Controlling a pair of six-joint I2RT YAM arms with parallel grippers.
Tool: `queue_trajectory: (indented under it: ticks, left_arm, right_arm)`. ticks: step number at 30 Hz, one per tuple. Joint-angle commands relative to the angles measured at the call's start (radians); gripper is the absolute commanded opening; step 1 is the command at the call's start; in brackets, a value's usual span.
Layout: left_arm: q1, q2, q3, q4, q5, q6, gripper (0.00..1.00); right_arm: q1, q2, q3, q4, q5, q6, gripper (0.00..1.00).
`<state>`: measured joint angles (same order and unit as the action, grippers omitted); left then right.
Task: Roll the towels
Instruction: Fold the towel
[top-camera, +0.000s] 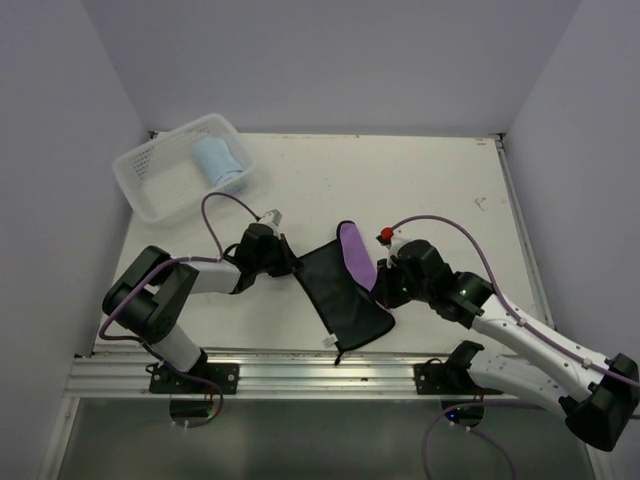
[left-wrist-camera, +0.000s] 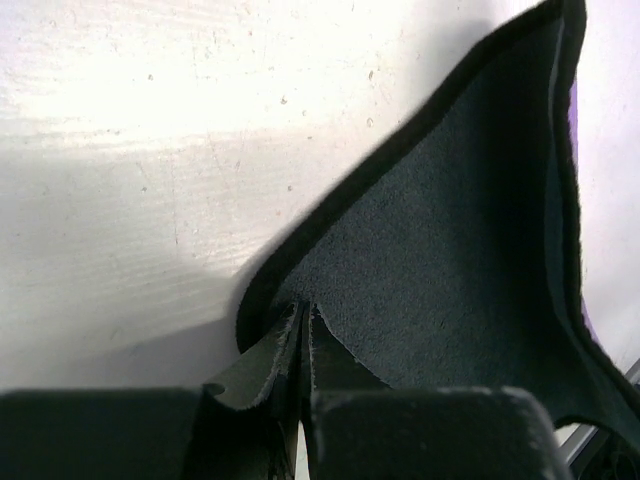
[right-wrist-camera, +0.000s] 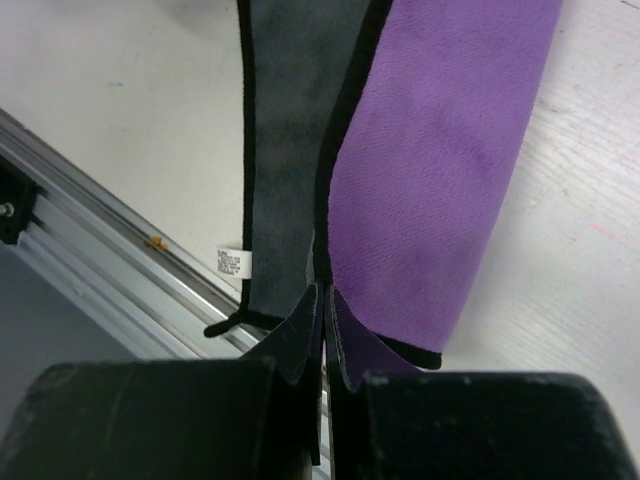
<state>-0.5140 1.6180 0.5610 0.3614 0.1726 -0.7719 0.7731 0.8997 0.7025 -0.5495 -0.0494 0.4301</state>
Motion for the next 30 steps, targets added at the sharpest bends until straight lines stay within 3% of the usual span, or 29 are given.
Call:
queue_trajectory:
  ticks: [1,8,18,30]
  left_arm:
    - [-0.004,0.046,0.011,-0.035,-0.064,0.011,0.06]
    - [-0.003,0.051,0.05,-0.062,-0.076,0.036,0.05]
    - [-0.004,0.048,0.071,-0.084,-0.082,0.045,0.05]
    - [-0.004,0.034,0.066,-0.087,-0.084,0.046,0.05]
  right_arm:
    - [0.028,-0.038,0.028,-0.017,-0.053,0.035,0.0]
    - [0.127,-0.032,-0.004,0.026,-0.034,0.07,0.0]
    - [0.373,0.1,-0.003,0.17,0.069,0.127,0.0]
    - [0.514,0.269,0.045,0.329,0.108,0.176,0.0]
